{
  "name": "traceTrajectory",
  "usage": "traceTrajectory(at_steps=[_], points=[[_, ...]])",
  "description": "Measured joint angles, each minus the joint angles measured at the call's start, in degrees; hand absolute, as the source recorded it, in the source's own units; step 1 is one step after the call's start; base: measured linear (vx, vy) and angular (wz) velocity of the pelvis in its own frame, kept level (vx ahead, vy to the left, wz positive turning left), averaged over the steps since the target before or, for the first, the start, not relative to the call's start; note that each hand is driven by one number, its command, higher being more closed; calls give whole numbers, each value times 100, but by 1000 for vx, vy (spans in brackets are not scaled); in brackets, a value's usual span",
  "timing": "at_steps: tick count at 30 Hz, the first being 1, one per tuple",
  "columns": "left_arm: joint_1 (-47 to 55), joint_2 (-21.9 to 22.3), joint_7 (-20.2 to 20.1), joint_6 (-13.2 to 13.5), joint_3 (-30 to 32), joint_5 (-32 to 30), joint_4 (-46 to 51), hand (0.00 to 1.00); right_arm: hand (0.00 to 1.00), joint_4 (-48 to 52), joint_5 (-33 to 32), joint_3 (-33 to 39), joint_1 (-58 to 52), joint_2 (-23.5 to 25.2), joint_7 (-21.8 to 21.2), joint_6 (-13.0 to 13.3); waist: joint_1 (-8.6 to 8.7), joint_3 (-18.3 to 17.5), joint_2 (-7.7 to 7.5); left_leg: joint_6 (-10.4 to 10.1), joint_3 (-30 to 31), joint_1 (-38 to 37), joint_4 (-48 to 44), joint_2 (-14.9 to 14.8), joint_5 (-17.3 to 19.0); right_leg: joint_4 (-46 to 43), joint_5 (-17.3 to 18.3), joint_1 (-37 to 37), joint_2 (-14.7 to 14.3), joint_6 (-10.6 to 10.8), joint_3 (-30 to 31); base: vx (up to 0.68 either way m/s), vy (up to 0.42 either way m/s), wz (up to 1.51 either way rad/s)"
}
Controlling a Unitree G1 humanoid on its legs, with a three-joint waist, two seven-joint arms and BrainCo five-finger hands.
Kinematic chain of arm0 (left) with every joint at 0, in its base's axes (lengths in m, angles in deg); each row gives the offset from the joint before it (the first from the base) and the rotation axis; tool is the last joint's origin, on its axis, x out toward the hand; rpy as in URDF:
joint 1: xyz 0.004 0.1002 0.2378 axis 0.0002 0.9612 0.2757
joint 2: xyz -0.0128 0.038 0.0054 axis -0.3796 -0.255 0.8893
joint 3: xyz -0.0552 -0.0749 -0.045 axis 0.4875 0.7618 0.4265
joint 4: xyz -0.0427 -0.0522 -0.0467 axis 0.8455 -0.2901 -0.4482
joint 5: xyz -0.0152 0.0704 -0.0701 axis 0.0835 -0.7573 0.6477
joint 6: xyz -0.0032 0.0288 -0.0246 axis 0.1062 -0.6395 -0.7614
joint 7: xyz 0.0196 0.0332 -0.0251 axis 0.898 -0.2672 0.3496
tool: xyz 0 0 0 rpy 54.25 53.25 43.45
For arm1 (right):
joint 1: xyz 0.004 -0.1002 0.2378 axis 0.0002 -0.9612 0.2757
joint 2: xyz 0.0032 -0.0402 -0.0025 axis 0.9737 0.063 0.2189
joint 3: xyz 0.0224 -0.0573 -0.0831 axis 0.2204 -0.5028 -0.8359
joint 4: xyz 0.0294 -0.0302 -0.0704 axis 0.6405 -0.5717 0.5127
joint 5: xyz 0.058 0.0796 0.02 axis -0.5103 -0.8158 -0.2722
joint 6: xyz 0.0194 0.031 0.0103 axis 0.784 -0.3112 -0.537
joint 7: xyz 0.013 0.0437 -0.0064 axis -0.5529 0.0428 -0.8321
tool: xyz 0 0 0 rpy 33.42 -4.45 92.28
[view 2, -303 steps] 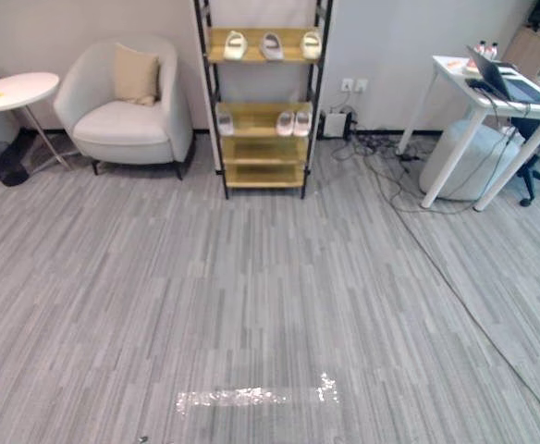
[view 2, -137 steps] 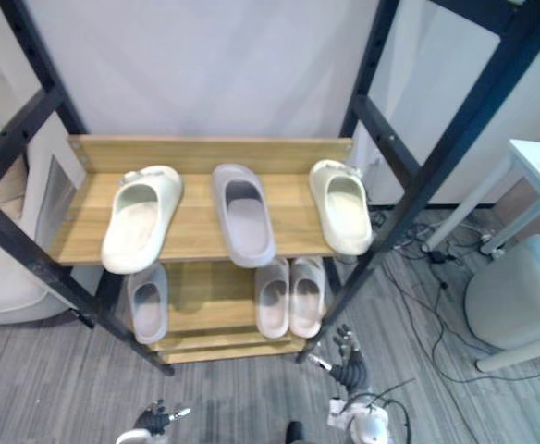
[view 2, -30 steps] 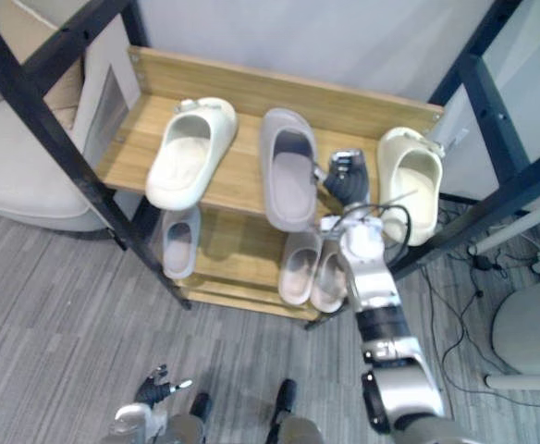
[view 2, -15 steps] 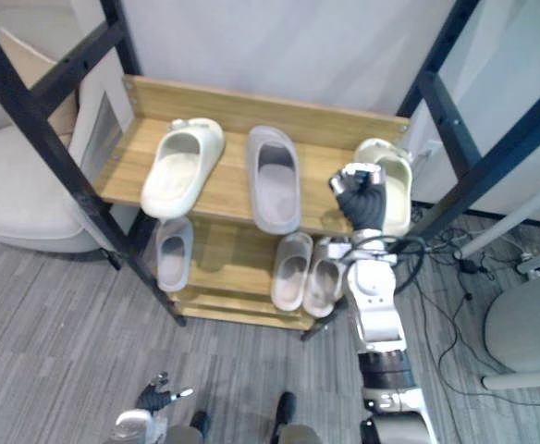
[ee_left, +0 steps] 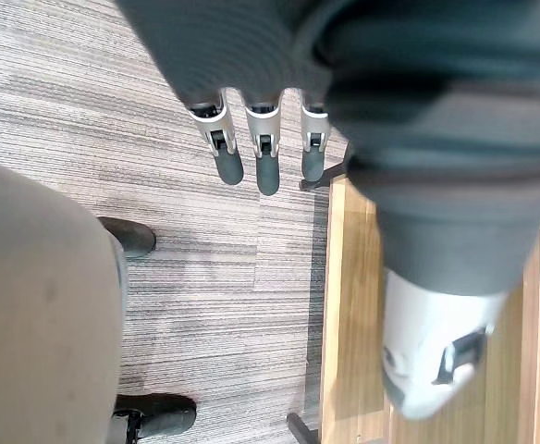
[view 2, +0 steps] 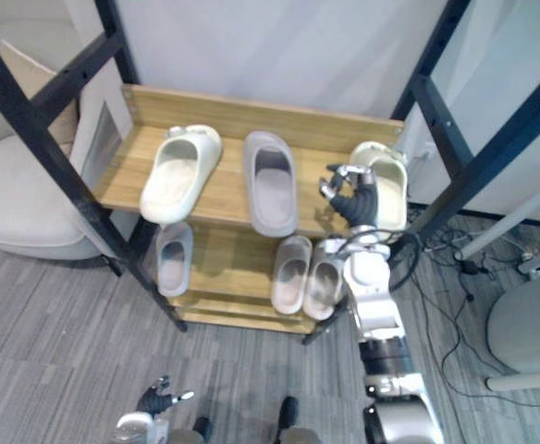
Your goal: Organize the slippers on the shoe rack
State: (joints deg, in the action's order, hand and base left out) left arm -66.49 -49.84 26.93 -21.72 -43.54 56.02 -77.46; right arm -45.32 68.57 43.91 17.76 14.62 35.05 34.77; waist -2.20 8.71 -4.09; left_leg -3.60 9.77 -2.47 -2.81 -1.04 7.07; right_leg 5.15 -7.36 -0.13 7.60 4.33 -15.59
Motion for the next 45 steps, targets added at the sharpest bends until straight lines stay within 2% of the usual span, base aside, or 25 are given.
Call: traceTrajectory(at_steps=[10, 25, 29, 30, 45], points=[[-23, 28, 103, 0, 3, 62, 30, 0, 0, -1349, 327, -14, 1147, -32, 145, -270, -108, 0, 0, 5, 141, 105, 0, 11, -14, -1, 4, -34, 10, 0, -147, 3, 6, 6], [-26, 1, 145, -7, -6, 276, 103, 0, 0, -2984, 437, -260, 2254, 0, -53, -414, -172, 77, -53, -4, 191, 153, 76, 26, -78, -2, 4, -83, 34, -1, -185, 0, 2, 2], [-64, -9, 166, 4, -6, 280, 125, 0, 0, -3037, 437, -286, 2342, 0, -102, -431, -189, 168, -73, -7, 223, 174, 96, 24, -97, -2, 7, -94, 35, -4, -219, -1, 1, 4], [-63, -9, 174, 6, -6, 281, 141, 0, 100, -3128, 436, -301, 2372, 0, -128, -429, -192, 183, -74, -9, 241, 183, 104, 23, -102, -2, 13, -94, 35, -3, -242, 10, 3, 9], [-64, -48, 218, 43, -9, 334, 211, 0, 100, -3215, 368, -320, 2646, -61, -242, -244, -182, 280, -142, -34, 313, 213, 222, -4, -189, -3, 33, -133, 25, -19, -333, -3, -1, 3]])
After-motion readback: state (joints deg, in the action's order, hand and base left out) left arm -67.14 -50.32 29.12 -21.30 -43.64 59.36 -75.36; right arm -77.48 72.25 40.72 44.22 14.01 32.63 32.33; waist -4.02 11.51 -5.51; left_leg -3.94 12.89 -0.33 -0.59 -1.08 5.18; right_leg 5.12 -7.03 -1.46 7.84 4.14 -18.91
